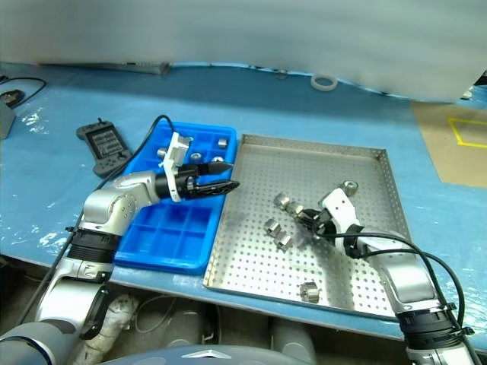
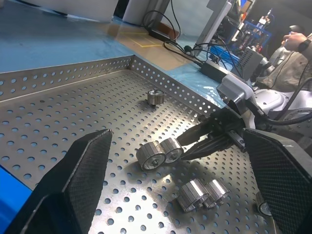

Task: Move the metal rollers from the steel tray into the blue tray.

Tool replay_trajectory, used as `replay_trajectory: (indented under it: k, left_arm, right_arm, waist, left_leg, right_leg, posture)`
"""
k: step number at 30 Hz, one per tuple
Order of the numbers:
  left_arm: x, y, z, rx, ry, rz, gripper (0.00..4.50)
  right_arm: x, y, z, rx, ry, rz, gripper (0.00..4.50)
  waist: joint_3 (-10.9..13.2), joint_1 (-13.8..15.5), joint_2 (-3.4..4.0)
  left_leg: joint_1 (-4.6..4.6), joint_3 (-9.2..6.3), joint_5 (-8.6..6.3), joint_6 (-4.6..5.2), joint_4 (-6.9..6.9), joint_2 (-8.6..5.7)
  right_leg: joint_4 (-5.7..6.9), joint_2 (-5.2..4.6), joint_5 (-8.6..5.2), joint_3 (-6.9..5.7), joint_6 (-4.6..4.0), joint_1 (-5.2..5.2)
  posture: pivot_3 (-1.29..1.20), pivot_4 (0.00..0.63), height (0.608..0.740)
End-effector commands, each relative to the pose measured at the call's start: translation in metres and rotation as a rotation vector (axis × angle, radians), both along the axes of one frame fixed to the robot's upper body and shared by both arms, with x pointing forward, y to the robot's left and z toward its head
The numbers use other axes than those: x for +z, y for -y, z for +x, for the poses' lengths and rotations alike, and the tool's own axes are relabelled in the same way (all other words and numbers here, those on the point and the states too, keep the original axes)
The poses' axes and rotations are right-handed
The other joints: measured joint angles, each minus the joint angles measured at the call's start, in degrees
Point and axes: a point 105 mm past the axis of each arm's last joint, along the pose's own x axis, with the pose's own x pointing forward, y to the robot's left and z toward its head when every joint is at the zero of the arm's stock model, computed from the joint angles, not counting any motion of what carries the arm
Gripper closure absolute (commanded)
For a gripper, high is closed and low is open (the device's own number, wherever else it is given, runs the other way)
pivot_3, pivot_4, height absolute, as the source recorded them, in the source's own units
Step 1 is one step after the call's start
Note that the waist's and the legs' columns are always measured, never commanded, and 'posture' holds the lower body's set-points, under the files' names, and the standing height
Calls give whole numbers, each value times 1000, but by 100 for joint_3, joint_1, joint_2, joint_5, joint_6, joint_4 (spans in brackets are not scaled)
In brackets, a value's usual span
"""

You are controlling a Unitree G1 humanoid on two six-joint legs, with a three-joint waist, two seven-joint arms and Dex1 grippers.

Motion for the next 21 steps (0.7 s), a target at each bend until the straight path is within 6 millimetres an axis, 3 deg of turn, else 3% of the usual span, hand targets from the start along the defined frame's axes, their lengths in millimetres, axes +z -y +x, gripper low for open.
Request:
replay_trajectory:
  k: [1,6,15,21]
  left_arm:
    - [12,1,-1,-8,52,-15,0]
    - [12,1,-1,-6,52,-16,0]
    - [12,2,0,-10,51,-15,0]
    - [12,2,-1,-21,52,-11,0]
  right_arm:
    - [12,7,-2,6,29,-9,3070]
    - [12,13,-12,9,-7,-46,1480]
    - [21,14,0,-53,56,-9,1480]
    - [24,5,-3,-20,47,17,1480]
  waist:
    - [0,5,0]
    - [0,2,1]
    - [0,-5,1]
    - [1,7,3]
  left_leg:
    - [0,0,0,0,0,0]
    - [0,0,0,0,0,0]
    - [2,0,0,-1,-1,1]
    - [0,0,0,-1,-3,0]
  right_leg:
    - [0,0,0,0,0,0]
    - [-1,0,0,0,0,0]
    - [0,0,0,0,0,0]
    - [-3,0,0,0,0,-1]
  posture:
    - [-181,150,740]
    - [-181,150,740]
    - [-189,150,740]
    - [-193,150,740]
